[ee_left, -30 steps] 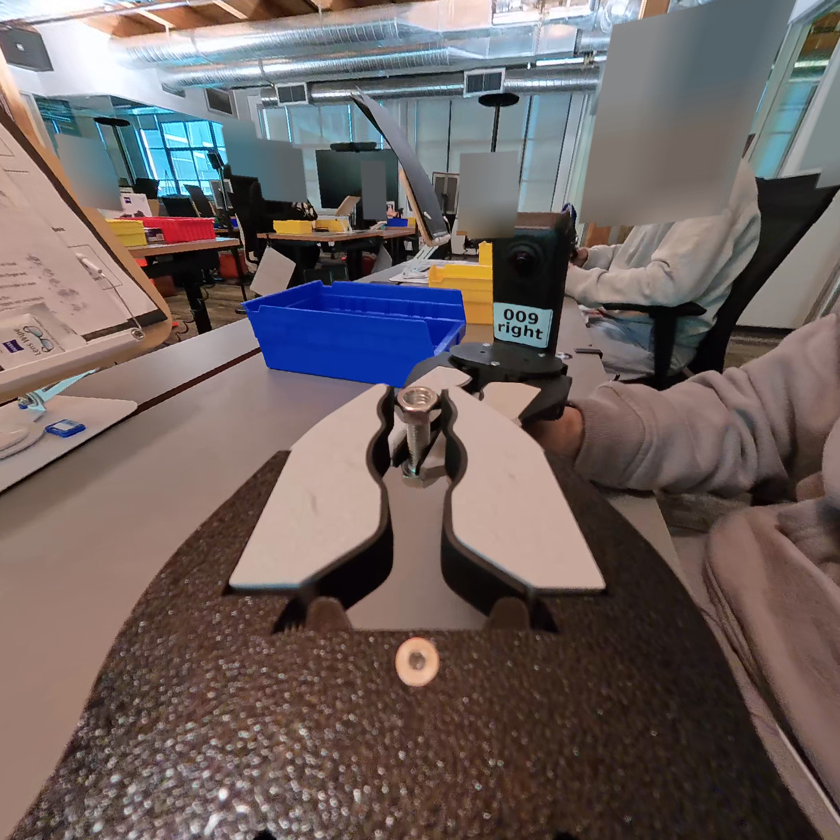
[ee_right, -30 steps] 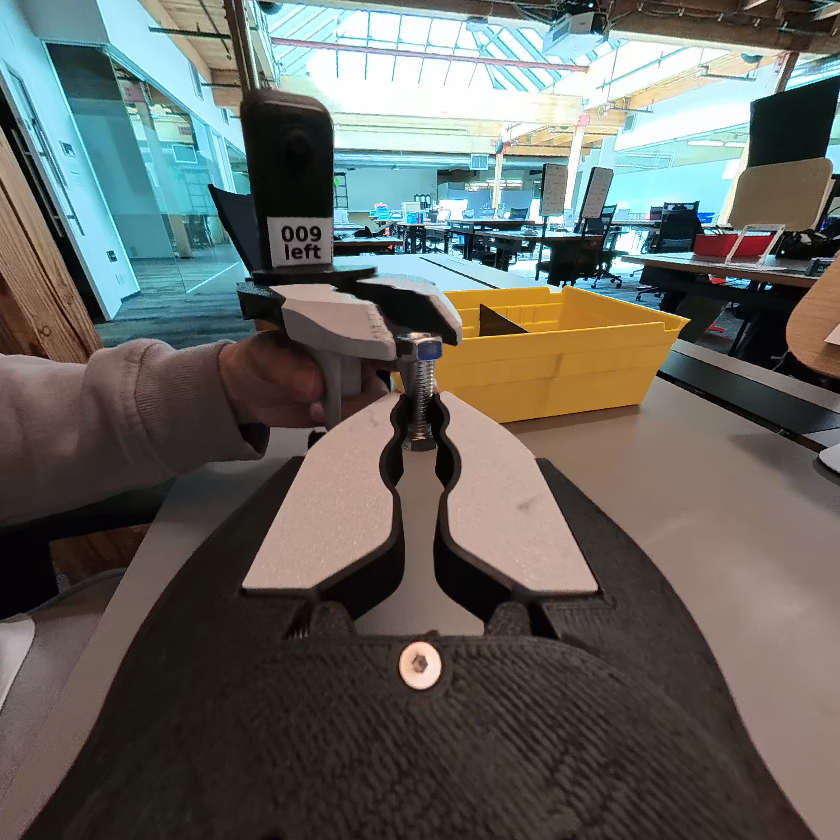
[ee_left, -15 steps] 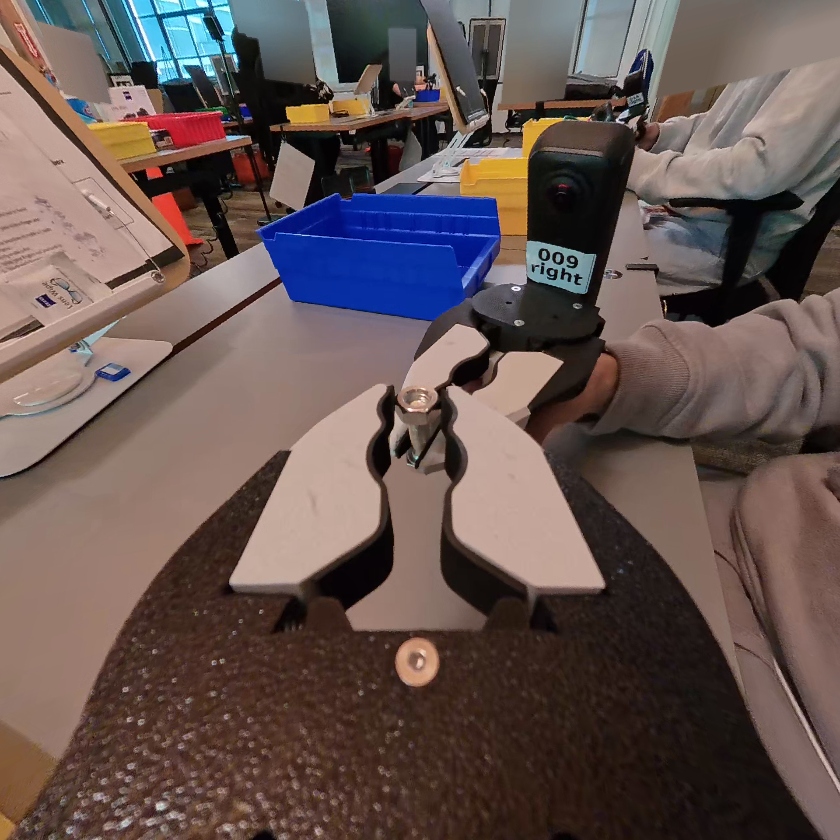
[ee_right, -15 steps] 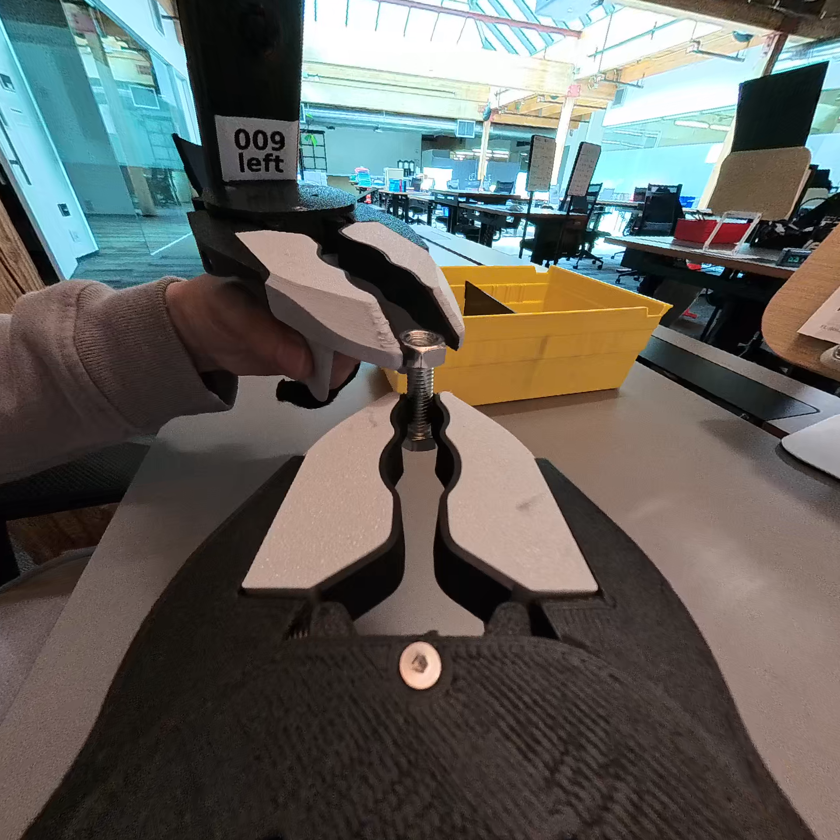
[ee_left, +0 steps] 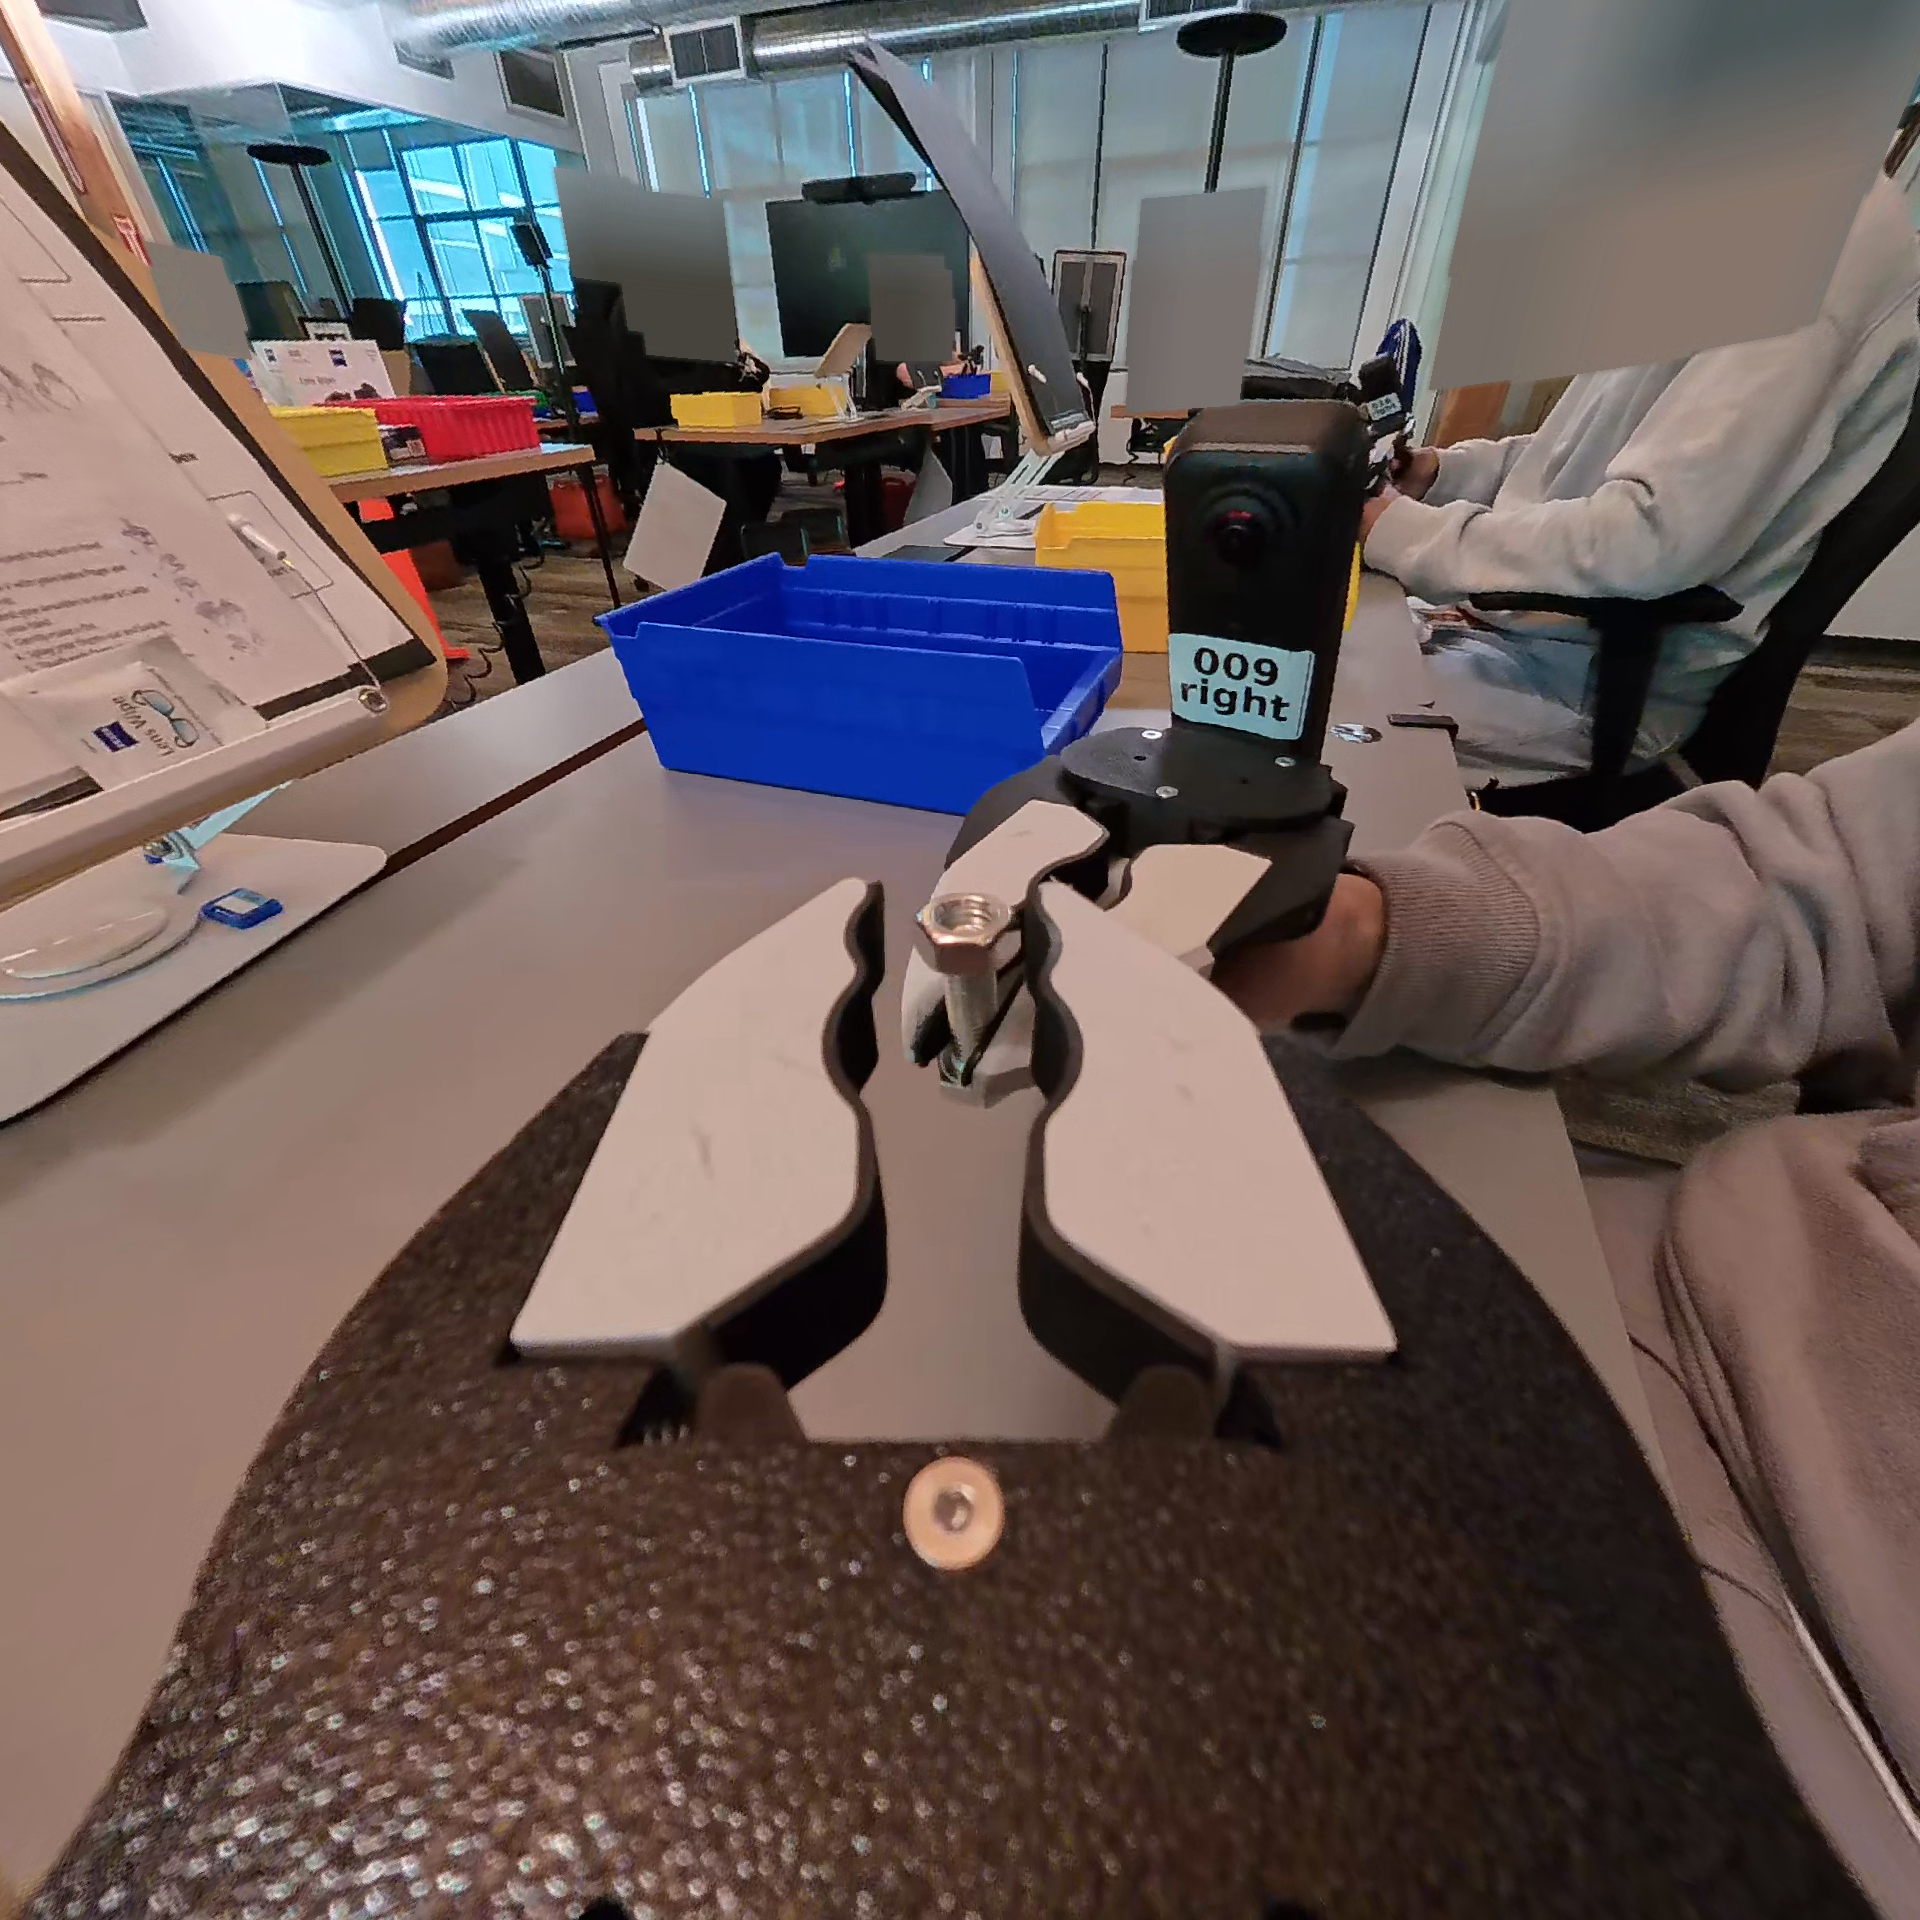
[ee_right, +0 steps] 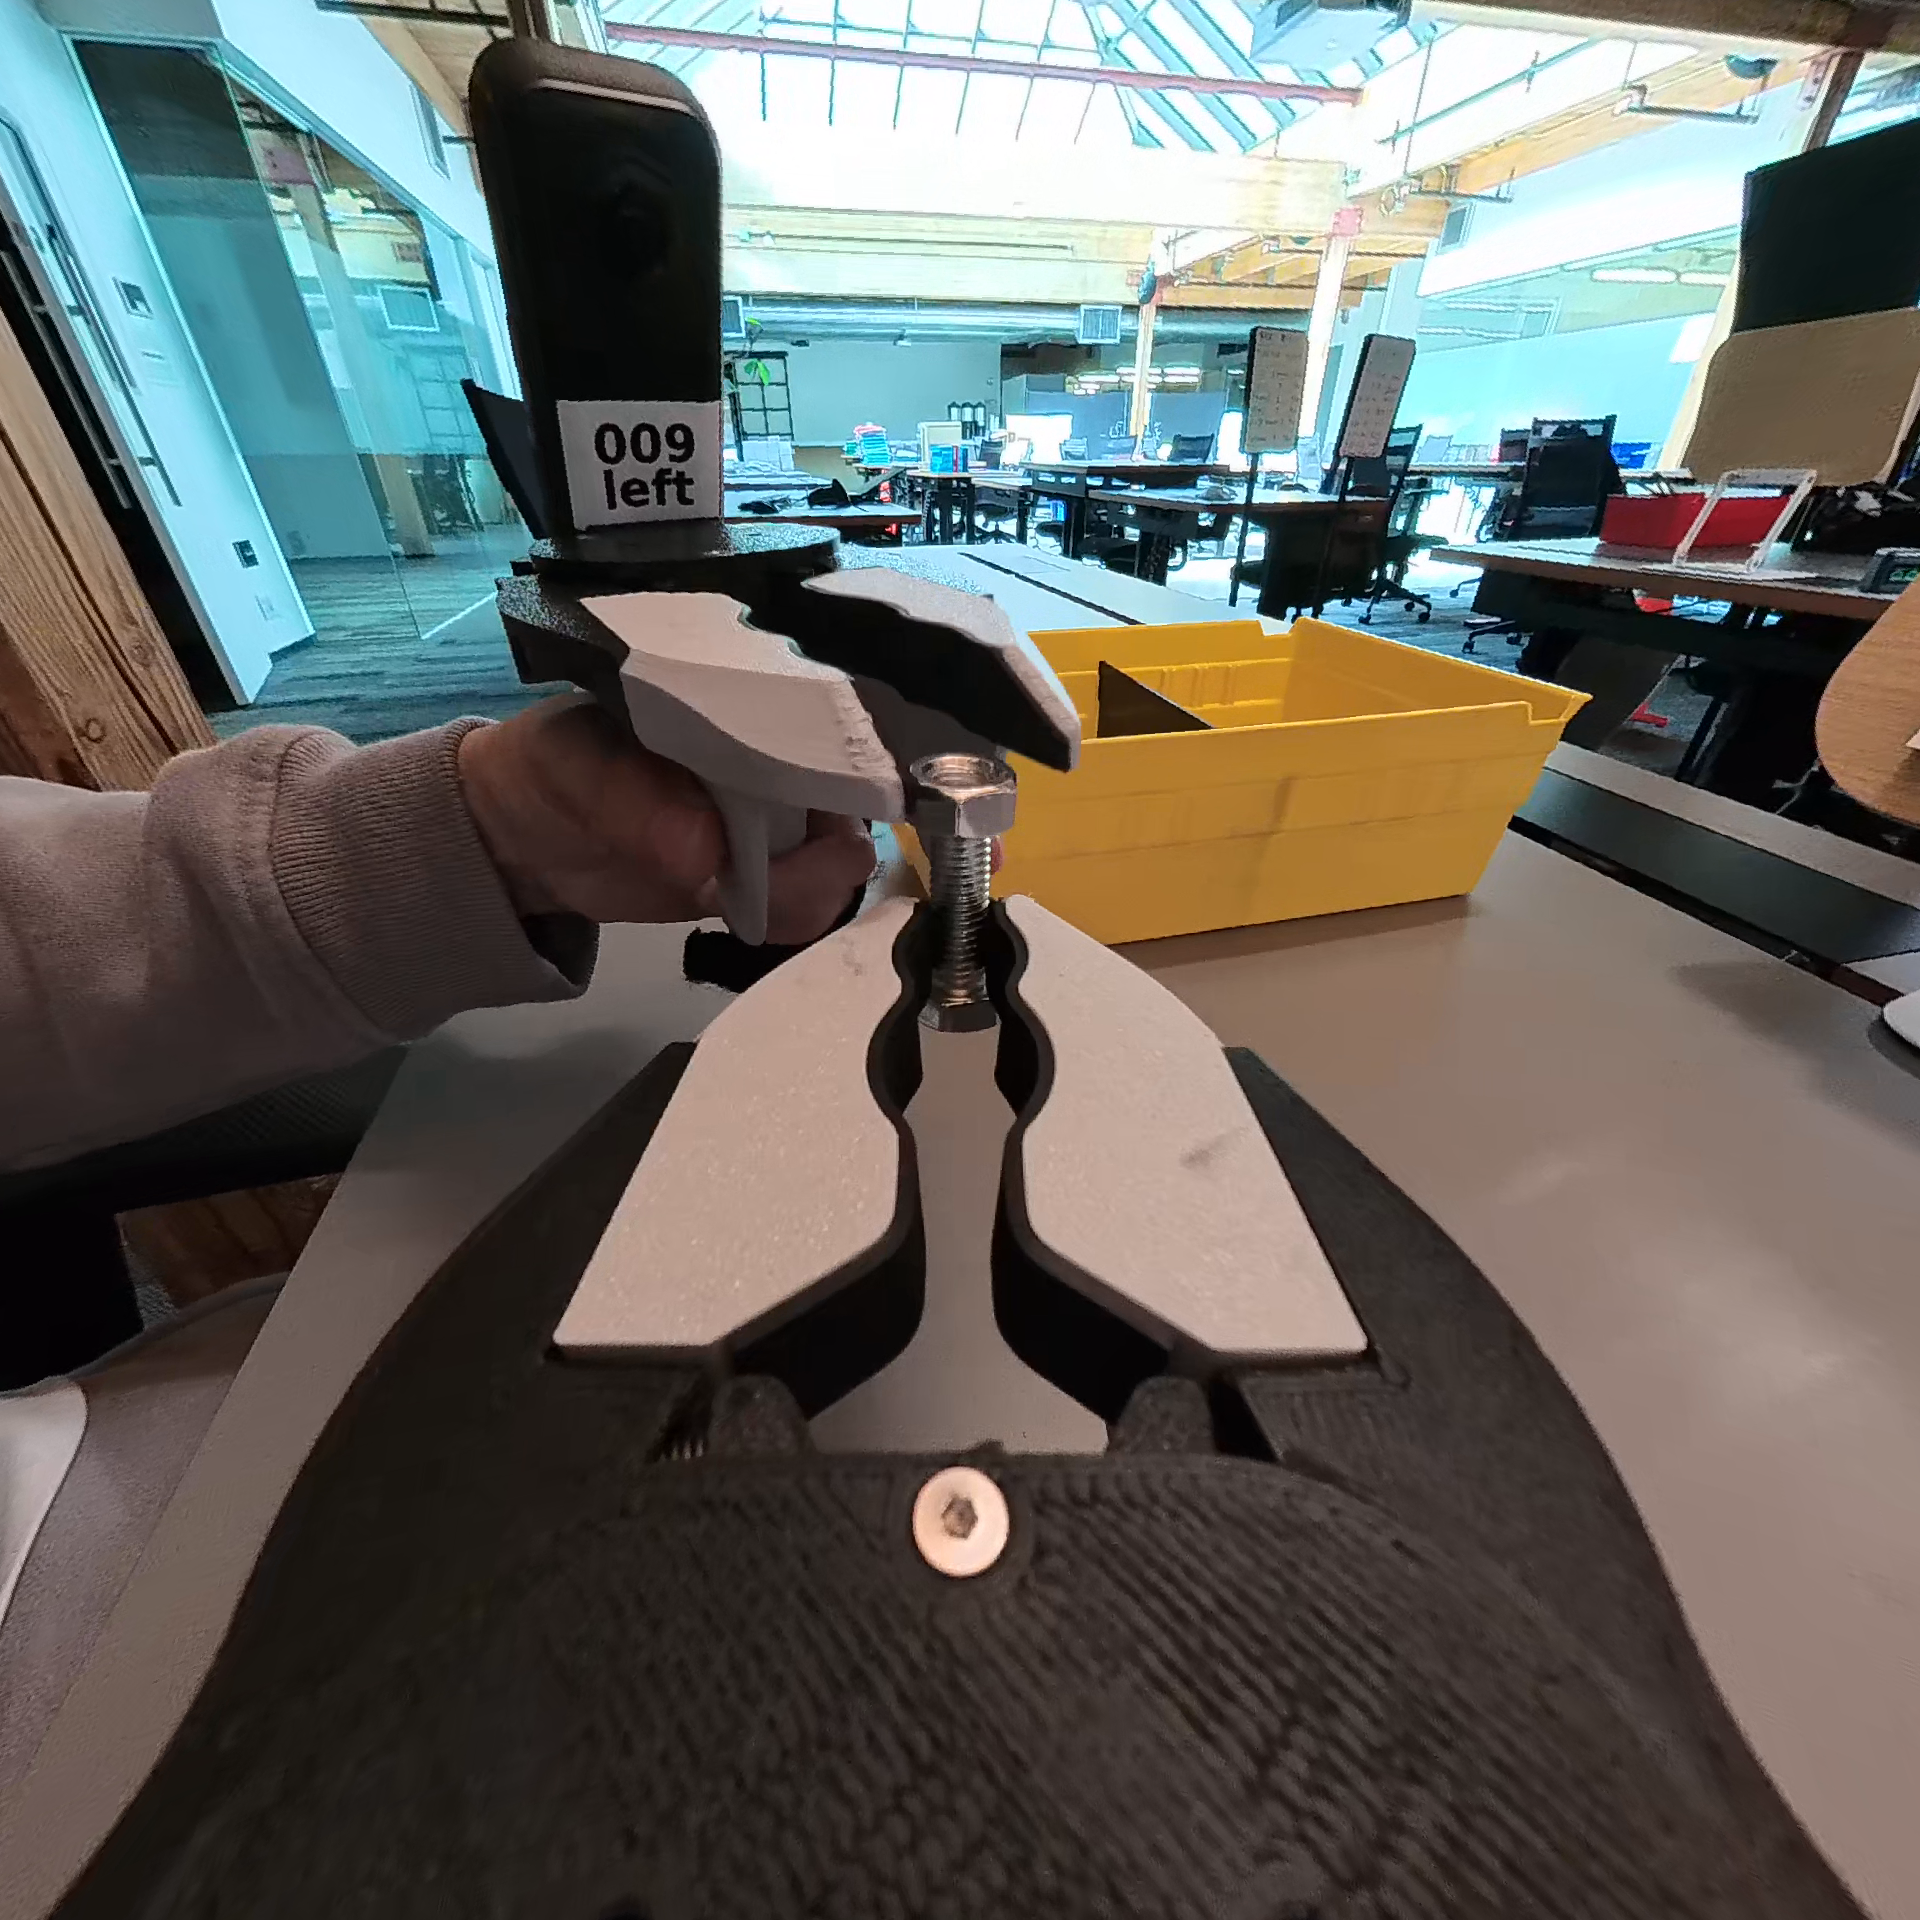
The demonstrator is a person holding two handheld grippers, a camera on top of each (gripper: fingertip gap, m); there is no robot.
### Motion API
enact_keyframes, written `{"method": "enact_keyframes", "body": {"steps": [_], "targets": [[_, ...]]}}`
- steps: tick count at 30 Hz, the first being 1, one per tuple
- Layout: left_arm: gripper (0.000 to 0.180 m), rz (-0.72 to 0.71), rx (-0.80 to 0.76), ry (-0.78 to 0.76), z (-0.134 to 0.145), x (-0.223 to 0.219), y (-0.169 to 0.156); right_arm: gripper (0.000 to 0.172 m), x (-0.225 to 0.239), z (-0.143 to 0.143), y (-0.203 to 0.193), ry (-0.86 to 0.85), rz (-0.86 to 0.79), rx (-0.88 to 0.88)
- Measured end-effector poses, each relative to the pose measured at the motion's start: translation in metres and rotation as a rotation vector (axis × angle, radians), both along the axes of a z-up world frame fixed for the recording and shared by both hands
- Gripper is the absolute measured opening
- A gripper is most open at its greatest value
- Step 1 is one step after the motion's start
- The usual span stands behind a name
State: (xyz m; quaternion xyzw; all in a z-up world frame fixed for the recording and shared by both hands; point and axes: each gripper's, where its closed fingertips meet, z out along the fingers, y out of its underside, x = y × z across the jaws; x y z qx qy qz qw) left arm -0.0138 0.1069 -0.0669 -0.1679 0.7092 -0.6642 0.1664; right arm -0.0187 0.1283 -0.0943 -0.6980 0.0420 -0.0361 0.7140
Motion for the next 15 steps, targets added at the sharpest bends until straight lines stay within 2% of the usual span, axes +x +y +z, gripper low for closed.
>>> {"method": "enact_keyframes", "body": {"steps": [1, 10, 15], "targets": [[0.024, -0.001, -0.001, 0.0, 0.0, 0.0, 0.0, 0.009, 0.0, 0.0, 0.0, 0.0, -0.001, 0.002], [0.024, 0.035, -0.008, 0.005, -0.001, 0.002, 0.01, 0.01, 0.002, 0.002, -0.002, 0.018, 0.0, 0.019], [0.027, 0.008, -0.055, 0.001, 0.006, -0.003, 0.006, 0.01, 0.0, 0.002, 0.0, 0.014, 0.007, 0.015]]}}
